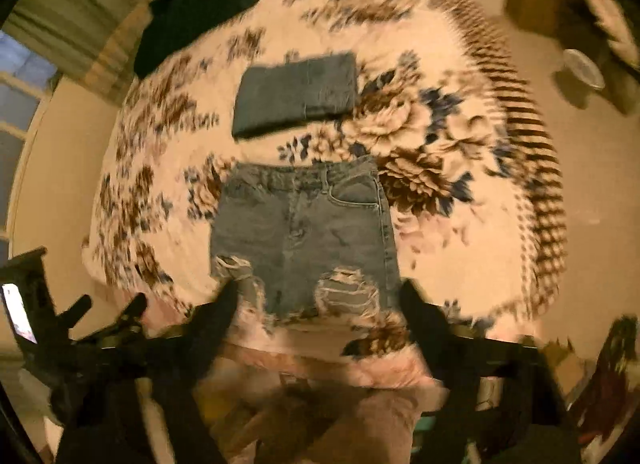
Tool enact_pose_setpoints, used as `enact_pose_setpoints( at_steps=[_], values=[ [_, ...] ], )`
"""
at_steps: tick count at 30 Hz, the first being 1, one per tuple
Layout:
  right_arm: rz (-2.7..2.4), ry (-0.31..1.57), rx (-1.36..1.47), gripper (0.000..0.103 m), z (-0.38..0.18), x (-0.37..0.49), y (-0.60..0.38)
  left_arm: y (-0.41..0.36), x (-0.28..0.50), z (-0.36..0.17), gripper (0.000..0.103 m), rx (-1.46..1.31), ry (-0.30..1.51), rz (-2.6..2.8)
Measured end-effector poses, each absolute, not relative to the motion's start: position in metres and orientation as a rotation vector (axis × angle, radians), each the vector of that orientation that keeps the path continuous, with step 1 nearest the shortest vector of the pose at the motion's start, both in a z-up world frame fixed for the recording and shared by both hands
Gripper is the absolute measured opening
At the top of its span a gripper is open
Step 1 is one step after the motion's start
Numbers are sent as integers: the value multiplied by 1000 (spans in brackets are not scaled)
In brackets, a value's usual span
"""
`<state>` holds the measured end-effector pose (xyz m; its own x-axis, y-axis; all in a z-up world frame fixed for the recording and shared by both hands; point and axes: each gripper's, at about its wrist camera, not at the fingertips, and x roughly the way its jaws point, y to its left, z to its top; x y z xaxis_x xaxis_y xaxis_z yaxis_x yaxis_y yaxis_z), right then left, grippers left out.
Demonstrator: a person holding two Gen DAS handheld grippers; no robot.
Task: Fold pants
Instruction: 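Lower both tools onto the denim shorts and grasp the frayed leg hems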
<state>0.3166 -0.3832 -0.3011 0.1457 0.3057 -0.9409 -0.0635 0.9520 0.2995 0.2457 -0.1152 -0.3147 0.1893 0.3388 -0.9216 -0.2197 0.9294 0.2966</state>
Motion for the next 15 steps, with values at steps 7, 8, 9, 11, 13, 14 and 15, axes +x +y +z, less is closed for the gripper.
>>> enact_pose_setpoints(
  at_steps=[7,8,9,11,13,14,15],
  values=[
    [491,1625,219,59,-454,412,-438,-227,263,-445,103,22,1440,404],
    [516,1659,219,62,-478,423,-443,-244,261,-462,103,15,1444,419],
    [534,1677,224,64,-494,430,-444,-261,258,-480,103,14,1452,431],
    [562,1735,220,64,-536,447,-451,-288,256,-507,103,22,1472,431],
    [590,1781,230,65,-569,462,-453,-315,250,-536,103,44,1485,417],
    [603,1791,231,65,-581,468,-451,-327,248,-549,103,51,1491,402],
    [620,1796,230,65,-588,470,-447,-335,247,-559,103,58,1500,392]
  ],
)
